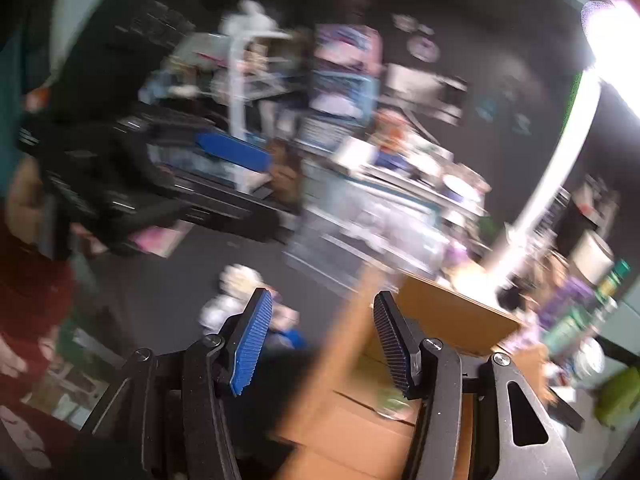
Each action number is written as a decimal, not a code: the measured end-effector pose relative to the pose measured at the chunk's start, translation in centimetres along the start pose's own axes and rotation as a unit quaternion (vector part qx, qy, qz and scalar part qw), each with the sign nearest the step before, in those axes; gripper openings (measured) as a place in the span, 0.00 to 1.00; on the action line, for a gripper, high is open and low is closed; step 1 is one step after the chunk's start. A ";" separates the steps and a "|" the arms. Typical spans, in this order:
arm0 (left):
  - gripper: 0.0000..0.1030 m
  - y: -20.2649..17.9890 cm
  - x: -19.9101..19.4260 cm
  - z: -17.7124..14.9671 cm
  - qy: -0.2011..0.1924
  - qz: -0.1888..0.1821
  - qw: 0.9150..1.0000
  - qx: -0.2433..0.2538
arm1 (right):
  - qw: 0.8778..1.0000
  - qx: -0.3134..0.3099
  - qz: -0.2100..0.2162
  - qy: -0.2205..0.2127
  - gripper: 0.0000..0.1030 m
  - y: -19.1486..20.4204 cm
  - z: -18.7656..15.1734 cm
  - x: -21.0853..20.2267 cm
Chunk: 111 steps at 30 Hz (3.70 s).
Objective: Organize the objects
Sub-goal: 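Return the right gripper to the items and approach the blue candy bar, then grasp the blue candy bar with the right gripper, then carry the blue candy bar into the box and open the right gripper, then move the right gripper back to the items toward the white figurine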
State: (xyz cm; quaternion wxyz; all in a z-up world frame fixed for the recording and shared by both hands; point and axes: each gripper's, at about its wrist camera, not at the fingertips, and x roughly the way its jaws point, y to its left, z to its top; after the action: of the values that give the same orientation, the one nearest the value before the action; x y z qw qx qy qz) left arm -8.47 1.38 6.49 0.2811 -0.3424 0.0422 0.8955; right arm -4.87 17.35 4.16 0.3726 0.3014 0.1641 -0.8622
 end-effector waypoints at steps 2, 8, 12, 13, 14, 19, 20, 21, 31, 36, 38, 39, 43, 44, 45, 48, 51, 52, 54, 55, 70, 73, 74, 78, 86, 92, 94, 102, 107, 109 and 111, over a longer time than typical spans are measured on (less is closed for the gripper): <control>0.84 1.3 -0.8 -2.1 -0.009 0.020 1.000 -0.011 | 0.999 -0.003 0.032 -0.007 0.48 2.3 0.2 0.9; 0.84 4.8 -0.8 -8.1 -0.020 0.064 0.996 -0.061 | 0.997 0.009 0.073 -0.004 0.51 7.3 -2.0 4.8; 0.84 6.6 -0.3 -12.3 -0.019 0.091 0.991 -0.101 | 0.996 0.072 0.054 0.022 0.52 7.9 -5.8 8.6; 0.84 6.9 0.0 -13.5 -0.017 0.089 0.990 -0.112 | 0.996 0.082 0.032 0.025 0.52 7.7 -6.7 9.4; 0.84 7.0 0.0 -14.2 -0.016 0.087 0.989 -0.118 | 0.995 0.091 0.009 0.030 0.52 7.6 -7.5 10.2; 0.84 7.6 0.7 -17.4 -0.009 0.073 0.985 -0.155 | 0.984 0.157 -0.054 0.062 0.52 5.8 -10.9 14.2; 0.84 7.5 0.9 -17.7 -0.006 0.072 0.985 -0.155 | 0.983 0.164 -0.058 0.064 0.52 5.5 -11.1 14.5; 0.84 7.4 1.0 -17.9 -0.004 0.069 0.986 -0.154 | 0.981 0.171 -0.060 0.066 0.52 5.3 -11.2 14.9; 0.84 7.6 1.0 -17.8 -0.009 0.058 0.987 -0.150 | 0.975 0.157 -0.131 0.090 0.52 5.0 -11.3 15.0; 0.84 7.6 1.1 -17.7 -0.011 0.055 0.987 -0.151 | 0.975 0.161 -0.125 0.084 0.52 4.7 -11.3 15.1; 0.84 7.7 1.0 -17.7 -0.010 0.055 0.987 -0.152 | 0.976 0.157 -0.127 0.081 0.51 4.9 -11.1 15.5; 0.84 7.7 1.0 -17.7 -0.010 0.055 0.987 -0.152 | 0.976 0.153 -0.134 0.082 0.45 5.0 -11.0 15.8; 0.84 7.6 0.8 -17.6 -0.009 0.060 0.987 -0.151 | 0.975 0.153 -0.139 0.081 0.19 4.9 -10.9 16.0; 0.84 7.6 0.8 -17.5 -0.010 0.058 0.987 -0.151 | 0.975 0.154 -0.140 0.081 0.16 4.8 -10.9 15.9; 0.84 7.6 0.8 -17.5 -0.010 0.056 0.987 -0.151 | 0.975 0.159 -0.138 0.079 0.15 4.6 -11.0 15.6; 0.84 7.1 0.9 -17.1 -0.012 0.043 0.988 -0.147 | 0.975 0.159 -0.142 0.068 0.14 4.6 -11.1 14.6; 0.84 6.5 1.3 -16.4 -0.013 0.030 0.990 -0.138 | 0.978 0.145 -0.144 0.044 0.14 5.6 -10.4 13.0; 0.84 6.2 1.3 -16.1 -0.014 0.025 0.990 -0.136 | 0.979 0.143 -0.139 0.035 0.14 5.8 -10.1 12.5; 0.84 5.8 1.2 -15.6 -0.021 0.011 0.991 -0.133 | 0.985 0.141 -0.098 0.007 0.14 6.3 -9.1 11.2; 0.84 5.6 0.9 -15.2 -0.028 -0.001 0.991 -0.132 | 0.987 0.137 -0.080 -0.002 0.14 6.7 -8.6 10.7; 0.44 1.1 -2.5 -7.9 -0.086 -0.040 0.991 -0.091 | 0.994 -0.006 0.067 -0.087 0.14 8.4 -1.4 3.2; 0.41 -1.0 -1.3 -5.6 -0.087 -0.043 0.993 -0.070 | 0.994 -0.003 0.057 -0.094 0.14 6.2 -1.7 1.6; 0.41 -1.9 -0.7 -4.7 -0.084 -0.046 0.993 -0.063 | 0.994 0.001 0.054 -0.095 0.14 5.2 -1.8 1.1; 0.41 -5.0 2.2 -1.7 -0.071 -0.061 0.995 -0.039 | 0.995 0.024 0.034 -0.092 0.14 1.0 -3.0 -1.2; 0.41 -9.6 9.7 2.7 0.001 -0.105 0.994 -0.011 | 0.996 0.075 -0.009 -0.044 0.14 -6.2 -5.6 -3.4; 0.42 -11.2 12.5 3.2 0.046 -0.095 0.994 -0.002 | 0.994 0.105 0.000 0.014 0.14 -9.4 -7.1 -2.8; 0.57 -11.3 12.7 3.2 0.051 -0.093 0.994 -0.002 | 0.995 0.100 -0.003 0.026 0.14 -9.5 -7.1 -2.5; 0.79 -9.9 9.1 2.9 0.006 -0.084 0.996 -0.017 | 0.995 0.071 -0.051 0.040 0.74 -8.8 -6.4 -1.7; 0.81 -7.9 5.8 2.0 -0.028 -0.068 0.997 -0.029 | 0.995 0.055 -0.076 0.035 1.00 -7.6 -5.4 -2.0; 0.81 -7.0 4.5 1.4 -0.039 -0.057 0.997 -0.035 | 0.995 0.041 -0.080 0.035 1.00 -6.7 -4.8 -2.0; 0.81 -6.1 3.5 0.8 -0.048 -0.050 0.997 -0.040 | 0.995 0.030 -0.083 0.035 1.00 -5.7 -4.2 -1.8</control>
State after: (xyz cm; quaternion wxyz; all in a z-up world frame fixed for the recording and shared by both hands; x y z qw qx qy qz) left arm -7.83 8.36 5.63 0.3135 -0.3122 -0.0246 0.8965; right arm -6.41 24.30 2.45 0.2845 0.3281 0.1752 -0.8836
